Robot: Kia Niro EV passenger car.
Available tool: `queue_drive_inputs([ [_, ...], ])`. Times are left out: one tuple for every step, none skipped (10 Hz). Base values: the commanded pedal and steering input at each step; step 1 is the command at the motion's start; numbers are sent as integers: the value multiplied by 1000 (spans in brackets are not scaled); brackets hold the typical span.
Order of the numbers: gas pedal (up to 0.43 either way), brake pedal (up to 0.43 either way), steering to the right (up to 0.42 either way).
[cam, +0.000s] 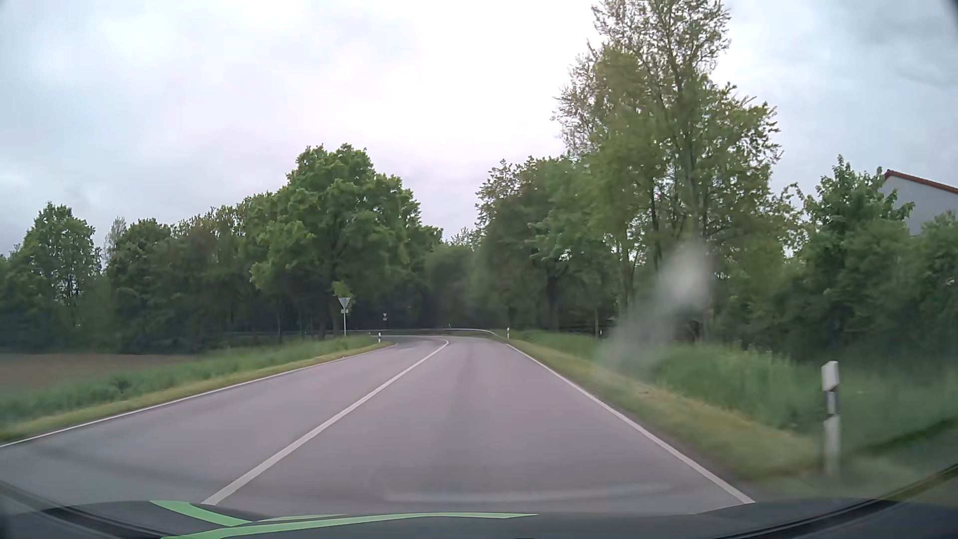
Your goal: Follow the waypoints while adhering to traffic rules and regulations
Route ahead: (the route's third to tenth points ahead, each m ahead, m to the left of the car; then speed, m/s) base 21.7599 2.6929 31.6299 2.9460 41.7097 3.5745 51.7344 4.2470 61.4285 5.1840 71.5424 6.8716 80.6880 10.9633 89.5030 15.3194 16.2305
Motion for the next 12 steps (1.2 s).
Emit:
queue_drive_inputs([
  [339, 0, 0],
  [331, 0, -1],
  [280, 0, 0],
  [240, 0, 0],
  [189, 0, -1],
  [87, 0, -1],
  [0, 0, 0],
  [0, 0, 0],
  [0, 0, 0],
  [0, 0, 0],
  [0, 0, 0],
  [0, 0, 0],
])
